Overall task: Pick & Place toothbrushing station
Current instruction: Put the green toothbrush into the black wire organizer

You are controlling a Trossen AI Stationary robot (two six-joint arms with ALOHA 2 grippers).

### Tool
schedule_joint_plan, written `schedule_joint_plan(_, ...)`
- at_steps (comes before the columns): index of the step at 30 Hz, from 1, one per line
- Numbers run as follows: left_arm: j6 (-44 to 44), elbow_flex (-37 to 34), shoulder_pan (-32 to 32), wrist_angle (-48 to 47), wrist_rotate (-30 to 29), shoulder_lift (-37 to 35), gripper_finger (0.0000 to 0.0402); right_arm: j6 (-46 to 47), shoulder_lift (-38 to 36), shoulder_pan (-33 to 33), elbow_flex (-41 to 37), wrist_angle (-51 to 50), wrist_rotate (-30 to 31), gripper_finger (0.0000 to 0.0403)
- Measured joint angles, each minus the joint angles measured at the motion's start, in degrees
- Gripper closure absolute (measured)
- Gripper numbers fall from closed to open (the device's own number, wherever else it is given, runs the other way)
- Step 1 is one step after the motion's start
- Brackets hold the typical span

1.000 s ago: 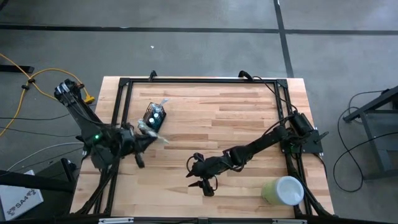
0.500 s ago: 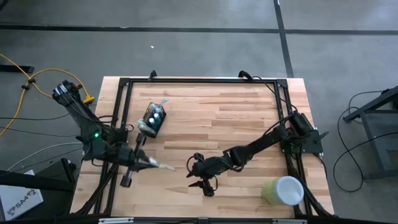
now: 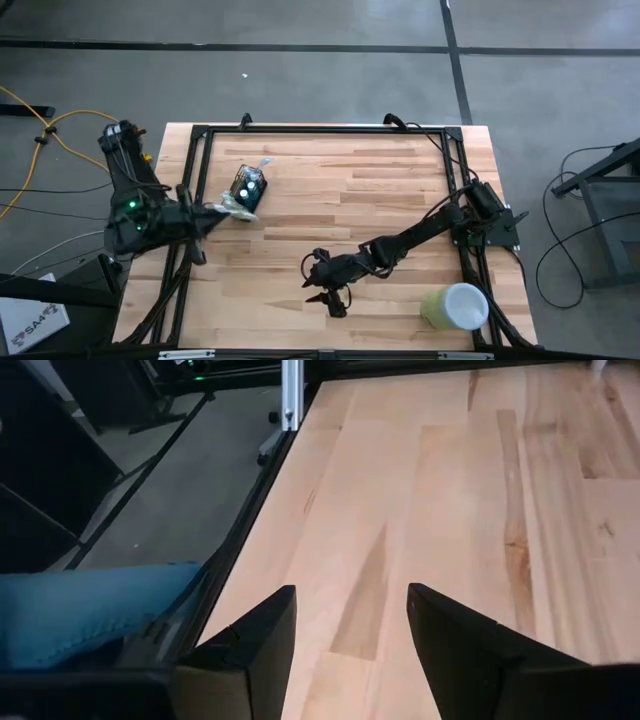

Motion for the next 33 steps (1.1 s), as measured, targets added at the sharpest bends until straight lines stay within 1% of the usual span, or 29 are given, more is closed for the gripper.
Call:
schedule_joint_plan(3,1.2,0.0,-3.1,-0.1,-6.1,-1.1,0.0400,0.0,0.0,-0.1,0.0,-0.1,0.1,0.0219)
schedule_joint_plan(7,2.0,-0.1,-4.2,-0.3,-6.7,-3.5,0.0400,-0.1,0.0,0.0,0.0,-0.1,0.4,0.0219)
schedule_joint_plan(10,0.9,-0.6,-2.4,-2.0,-6.8,-4.5,0.0400,0.0,0.0,0.0,0.0,-0.1,0.3,0.0219)
schedule_joint_plan(14,0.5,-2.0,1.8,-2.3,-6.8,-4.6,0.0400,0.5,0.0,0.0,0.0,-0.5,0.4,0.0219)
schedule_joint_plan(21,-5.4,-4.8,6.5,-2.2,-6.8,-3.7,0.0400,0.6,0.0,0.0,0.0,-1.0,0.2,0.0219)
schedule_joint_plan(33,-20.2,-16.0,6.2,-2.3,-6.6,-3.2,0.0400,0.6,0.0,0.0,0.0,-1.6,0.1,0.0219)
